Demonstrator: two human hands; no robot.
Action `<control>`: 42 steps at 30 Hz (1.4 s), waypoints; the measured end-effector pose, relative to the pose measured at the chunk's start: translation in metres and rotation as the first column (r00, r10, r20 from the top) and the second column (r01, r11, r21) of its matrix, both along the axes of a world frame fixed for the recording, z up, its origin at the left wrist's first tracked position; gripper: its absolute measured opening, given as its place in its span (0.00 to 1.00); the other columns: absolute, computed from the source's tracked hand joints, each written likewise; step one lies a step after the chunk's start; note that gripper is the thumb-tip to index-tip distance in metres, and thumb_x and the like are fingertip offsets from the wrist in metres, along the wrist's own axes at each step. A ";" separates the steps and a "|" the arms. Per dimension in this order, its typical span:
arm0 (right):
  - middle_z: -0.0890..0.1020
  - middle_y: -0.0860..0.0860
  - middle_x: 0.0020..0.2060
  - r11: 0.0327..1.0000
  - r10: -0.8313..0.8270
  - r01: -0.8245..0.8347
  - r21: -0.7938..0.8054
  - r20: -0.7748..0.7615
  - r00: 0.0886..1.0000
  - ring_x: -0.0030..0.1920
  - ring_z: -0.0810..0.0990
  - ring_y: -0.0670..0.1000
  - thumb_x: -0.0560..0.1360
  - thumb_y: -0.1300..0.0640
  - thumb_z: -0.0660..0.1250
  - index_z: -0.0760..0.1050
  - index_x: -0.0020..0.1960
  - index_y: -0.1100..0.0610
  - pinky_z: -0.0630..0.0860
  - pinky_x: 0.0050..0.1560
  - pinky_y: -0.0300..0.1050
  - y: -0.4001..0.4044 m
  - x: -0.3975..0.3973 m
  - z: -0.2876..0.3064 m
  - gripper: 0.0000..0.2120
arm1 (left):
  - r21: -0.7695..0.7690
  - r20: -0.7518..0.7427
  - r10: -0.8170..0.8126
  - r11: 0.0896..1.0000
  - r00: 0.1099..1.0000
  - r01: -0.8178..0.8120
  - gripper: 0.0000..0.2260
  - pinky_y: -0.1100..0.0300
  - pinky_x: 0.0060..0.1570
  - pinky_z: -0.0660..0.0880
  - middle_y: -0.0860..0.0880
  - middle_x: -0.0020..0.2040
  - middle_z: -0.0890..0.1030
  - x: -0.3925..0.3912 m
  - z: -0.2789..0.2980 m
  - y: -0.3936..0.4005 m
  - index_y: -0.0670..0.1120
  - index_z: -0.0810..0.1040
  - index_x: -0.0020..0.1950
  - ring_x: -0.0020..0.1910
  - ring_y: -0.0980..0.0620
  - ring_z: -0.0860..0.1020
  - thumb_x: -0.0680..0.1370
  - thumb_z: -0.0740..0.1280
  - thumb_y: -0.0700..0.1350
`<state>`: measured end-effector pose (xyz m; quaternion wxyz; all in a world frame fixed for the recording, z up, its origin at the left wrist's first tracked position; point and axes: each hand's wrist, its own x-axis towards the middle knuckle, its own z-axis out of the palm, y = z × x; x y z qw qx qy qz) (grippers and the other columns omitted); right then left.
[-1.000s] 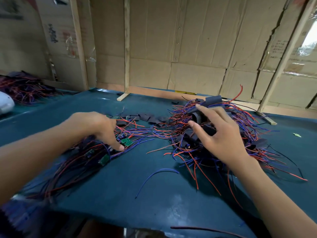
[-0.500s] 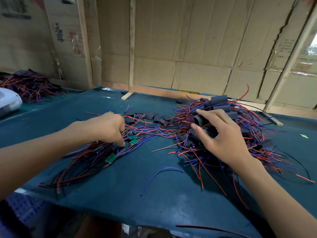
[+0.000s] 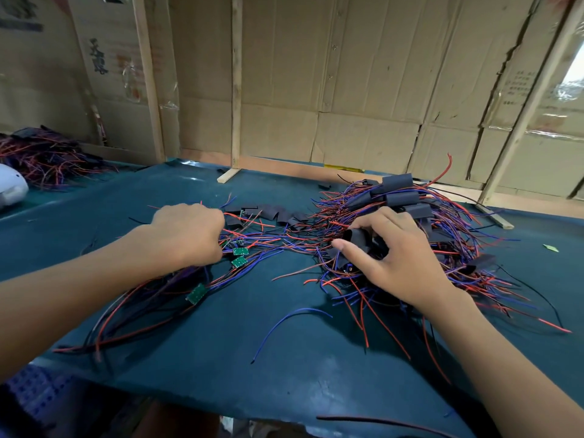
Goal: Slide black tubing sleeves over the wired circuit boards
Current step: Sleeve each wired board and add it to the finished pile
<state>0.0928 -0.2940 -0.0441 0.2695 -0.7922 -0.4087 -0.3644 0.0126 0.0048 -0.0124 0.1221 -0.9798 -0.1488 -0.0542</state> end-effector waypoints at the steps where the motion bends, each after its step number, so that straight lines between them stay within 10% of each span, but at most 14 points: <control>1: 0.79 0.47 0.43 1.000 0.002 -0.002 -0.003 0.001 1.000 0.44 0.72 0.46 0.76 0.39 0.68 0.79 0.50 0.55 0.69 0.50 0.47 0.001 -0.001 0.000 0.19 | -0.027 0.026 -0.003 1.000 1.000 0.004 0.09 0.60 0.30 0.64 0.50 0.35 0.73 0.001 0.004 0.001 0.48 0.69 0.36 0.34 0.48 0.72 0.71 0.67 0.48; 11: 0.82 0.46 0.42 1.000 0.011 -0.011 0.016 -0.011 1.000 0.44 0.71 0.44 0.77 0.38 0.66 0.79 0.51 0.55 0.68 0.50 0.45 0.001 0.001 0.001 0.20 | -0.204 0.295 -0.008 0.976 0.956 0.071 0.06 0.58 0.37 0.71 0.44 0.38 0.83 0.018 0.074 0.015 0.47 0.83 0.41 0.37 0.43 0.79 0.69 0.76 0.48; 21: 0.81 0.47 0.45 0.999 0.008 -0.007 0.032 -0.037 0.999 0.45 0.67 0.38 0.76 0.42 0.71 0.78 0.55 0.55 0.66 0.49 0.41 -0.001 0.003 0.001 0.17 | -0.119 0.685 -0.313 0.843 0.658 0.525 0.10 0.56 0.48 0.71 0.47 0.40 0.78 0.022 0.073 -0.020 0.44 0.83 0.53 0.43 0.45 0.76 0.74 0.68 0.38; 28: 0.83 0.51 0.56 0.998 -0.065 0.066 0.007 -0.097 0.993 0.55 0.75 0.49 0.77 0.44 0.71 0.79 0.62 0.56 0.65 0.56 0.37 -0.004 0.003 0.001 0.20 | -0.174 0.648 -0.409 0.742 0.643 0.647 0.08 0.55 0.52 0.71 0.47 0.46 0.78 0.051 0.034 -0.057 0.43 0.81 0.47 0.48 0.45 0.77 0.74 0.64 0.35; 33: 0.83 0.51 0.55 0.995 -0.084 0.090 0.040 -0.127 0.988 0.54 0.79 0.55 0.77 0.45 0.71 0.79 0.61 0.56 0.68 0.57 0.43 -0.007 0.003 0.002 0.18 | -0.037 0.441 -0.439 0.863 0.783 0.504 0.11 0.48 0.67 0.59 0.53 0.54 0.80 0.066 -0.010 -0.072 0.52 0.78 0.57 0.60 0.48 0.74 0.76 0.63 0.45; 37: 0.83 0.51 0.53 0.997 -0.069 0.072 0.026 -0.120 0.990 0.53 0.78 0.53 0.77 0.48 0.73 0.80 0.59 0.56 0.68 0.56 0.41 -0.005 0.004 0.001 0.16 | 0.138 0.390 -0.551 0.827 0.738 0.544 0.10 0.42 0.74 0.49 0.51 0.50 0.80 0.062 -0.035 -0.086 0.48 0.79 0.54 0.60 0.47 0.74 0.74 0.64 0.43; 42: 0.83 0.51 0.48 0.998 -0.056 0.057 0.020 -0.029 0.998 0.49 0.74 0.46 0.76 0.52 0.75 0.81 0.55 0.59 0.65 0.51 0.40 -0.005 0.005 -0.001 0.13 | 0.076 0.481 -0.644 0.707 0.595 0.703 0.10 0.49 0.73 0.61 0.47 0.43 0.78 0.059 -0.050 -0.091 0.43 0.78 0.51 0.49 0.44 0.77 0.70 0.66 0.37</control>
